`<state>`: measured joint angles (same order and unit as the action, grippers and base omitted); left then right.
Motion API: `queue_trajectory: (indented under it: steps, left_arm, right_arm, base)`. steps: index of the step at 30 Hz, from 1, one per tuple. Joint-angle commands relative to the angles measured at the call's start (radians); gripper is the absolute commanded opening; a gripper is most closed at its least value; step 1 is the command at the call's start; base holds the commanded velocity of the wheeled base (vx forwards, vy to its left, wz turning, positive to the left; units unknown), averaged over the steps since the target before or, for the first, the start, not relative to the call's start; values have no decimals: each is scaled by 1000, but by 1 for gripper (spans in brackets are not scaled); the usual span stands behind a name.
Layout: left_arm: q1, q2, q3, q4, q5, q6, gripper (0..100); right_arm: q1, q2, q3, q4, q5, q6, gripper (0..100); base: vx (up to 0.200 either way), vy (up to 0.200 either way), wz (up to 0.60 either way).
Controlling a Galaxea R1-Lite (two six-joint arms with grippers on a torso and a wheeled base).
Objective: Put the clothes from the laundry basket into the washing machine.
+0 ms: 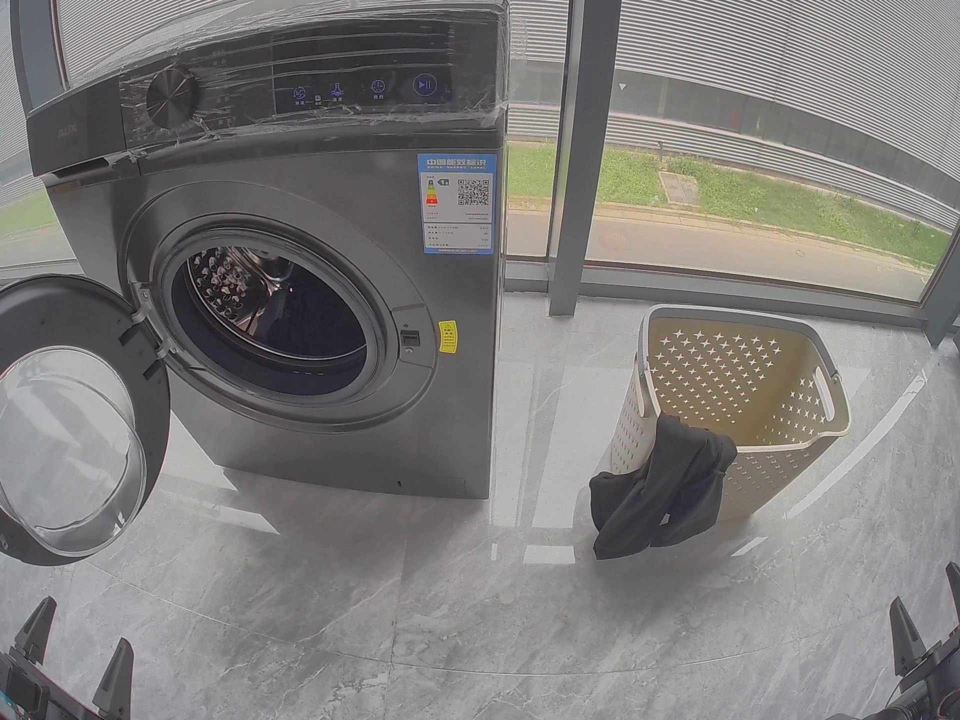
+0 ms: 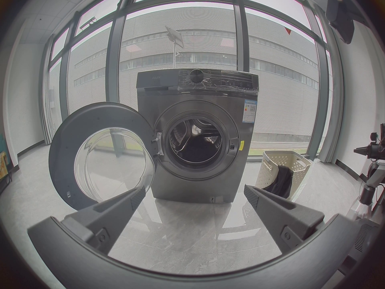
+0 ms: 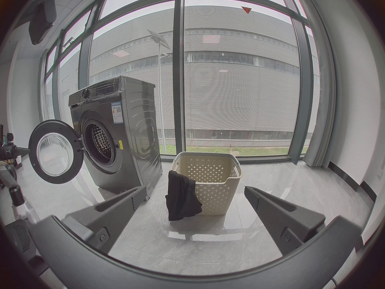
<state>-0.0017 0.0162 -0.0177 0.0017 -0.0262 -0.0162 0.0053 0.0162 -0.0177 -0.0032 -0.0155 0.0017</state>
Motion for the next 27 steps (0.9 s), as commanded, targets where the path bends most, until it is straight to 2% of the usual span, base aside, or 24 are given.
queue_trajectory:
  steps: [1, 13, 16, 27]
  left_arm:
    - [0, -16, 18, 0, 0, 2, 100]
    - [0, -16, 16, 1, -1, 5, 100]
    - [0, -16, 16, 0, -1, 5, 100]
    - [0, -16, 16, 0, -1, 5, 100]
  right_arm:
    - [1, -10, 18, 0, 0, 0, 100]
    - [2, -10, 18, -1, 2, 0, 100]
    - [2, -10, 18, -1, 2, 8, 100]
    - [1, -10, 18, 0, 2, 0, 100]
  base:
    - [0, 0, 0]
    - [0, 0, 0]
    - [0, 0, -600]
    - [0, 0, 0]
